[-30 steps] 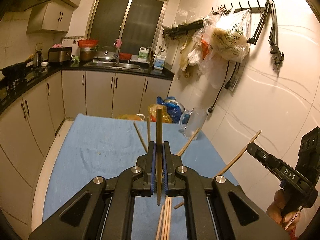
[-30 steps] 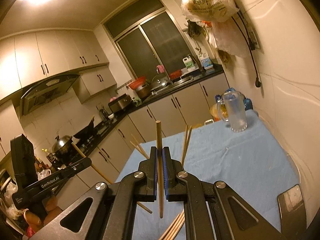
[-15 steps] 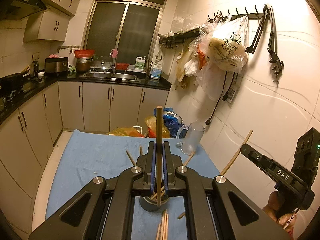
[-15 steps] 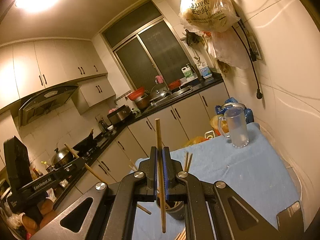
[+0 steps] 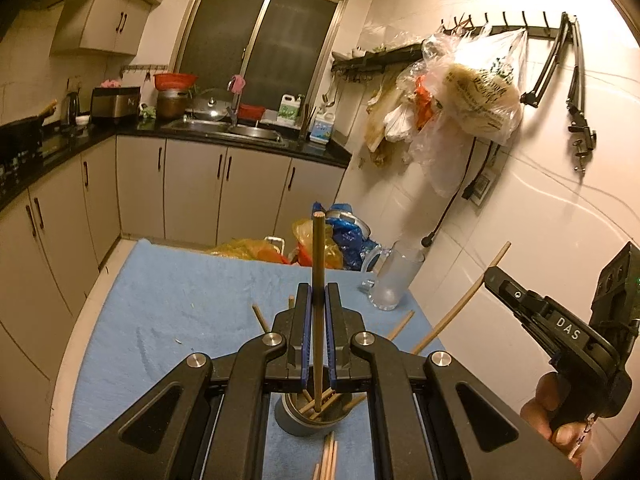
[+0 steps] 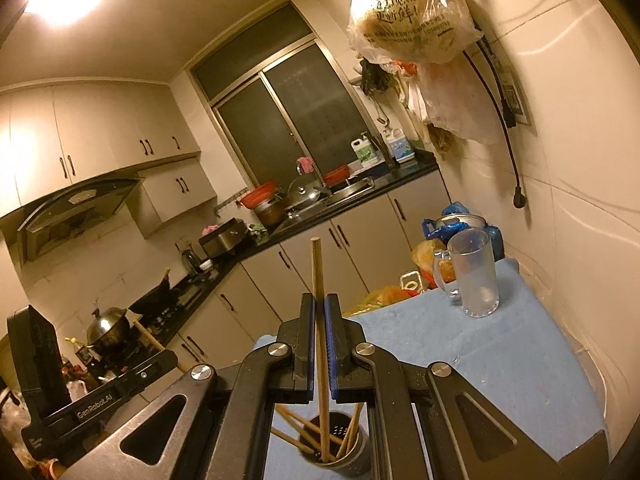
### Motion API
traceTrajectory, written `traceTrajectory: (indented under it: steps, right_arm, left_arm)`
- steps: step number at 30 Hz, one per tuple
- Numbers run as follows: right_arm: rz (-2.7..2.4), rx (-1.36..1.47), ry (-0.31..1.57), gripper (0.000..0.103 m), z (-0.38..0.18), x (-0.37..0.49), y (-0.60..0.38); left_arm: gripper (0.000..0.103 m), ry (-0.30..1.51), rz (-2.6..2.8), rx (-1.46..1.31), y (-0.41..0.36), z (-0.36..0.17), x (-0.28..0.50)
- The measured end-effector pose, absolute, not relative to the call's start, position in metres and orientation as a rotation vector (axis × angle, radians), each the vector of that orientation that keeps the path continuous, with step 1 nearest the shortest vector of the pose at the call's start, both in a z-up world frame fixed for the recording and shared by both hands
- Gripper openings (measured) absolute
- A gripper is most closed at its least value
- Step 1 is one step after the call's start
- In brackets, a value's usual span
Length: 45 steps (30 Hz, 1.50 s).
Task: Organize utensils
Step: 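Lower the left tool's chopstick into the cup and open while the right tool releases its chopstick, then move both open tools back down toward the chopsticks on the towel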
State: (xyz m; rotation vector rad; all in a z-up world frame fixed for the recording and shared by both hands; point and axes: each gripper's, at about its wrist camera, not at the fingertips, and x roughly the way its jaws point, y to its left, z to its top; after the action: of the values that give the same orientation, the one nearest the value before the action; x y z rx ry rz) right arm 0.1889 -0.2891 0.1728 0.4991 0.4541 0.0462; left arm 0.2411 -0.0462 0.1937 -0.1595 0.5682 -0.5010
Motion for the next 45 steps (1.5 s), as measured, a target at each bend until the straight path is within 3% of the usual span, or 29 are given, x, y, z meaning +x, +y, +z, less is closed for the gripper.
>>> traceTrajectory:
  steps: [12, 23, 25, 27, 35, 38, 40, 45]
  right_arm:
    - [0.036, 0.513, 0.566, 0.001, 0.124, 0.212, -0.288]
    - [0.065, 0.550, 0.596, 0.002, 0.112, 0.201, -0.292]
    - [0.072, 0.563, 0.600, 0.002, 0.111, 0.195, -0.294]
    - [0.086, 0.572, 0.603, 0.002, 0.110, 0.187, -0.293]
    - [0.106, 0.570, 0.697, 0.002, 0.084, 0.158, -0.285]
    - [0.100, 0.560, 0.749, 0.007, 0.066, 0.148, -0.280]
    - [0.097, 0.554, 0.780, 0.016, 0.054, 0.141, -0.277]
    - [0.066, 0.542, 0.853, 0.018, 0.019, 0.119, -0.270]
  left_arm:
    - [0.006, 0.647, -0.498, -0.164, -0.053, 0.152, 0.261]
    - [0.006, 0.693, -0.481, -0.154, -0.049, 0.131, 0.267]
    - [0.009, 0.699, -0.481, -0.159, -0.048, 0.130, 0.267]
    - [0.019, 0.700, -0.479, -0.169, -0.046, 0.129, 0.265]
    - [0.020, 0.688, -0.479, -0.166, -0.028, 0.125, 0.235]
    - [0.020, 0.697, -0.479, -0.170, -0.019, 0.117, 0.220]
    - [0.020, 0.710, -0.483, -0.164, -0.015, 0.109, 0.210]
    - [0.020, 0.775, -0.492, -0.152, -0.007, 0.077, 0.187]
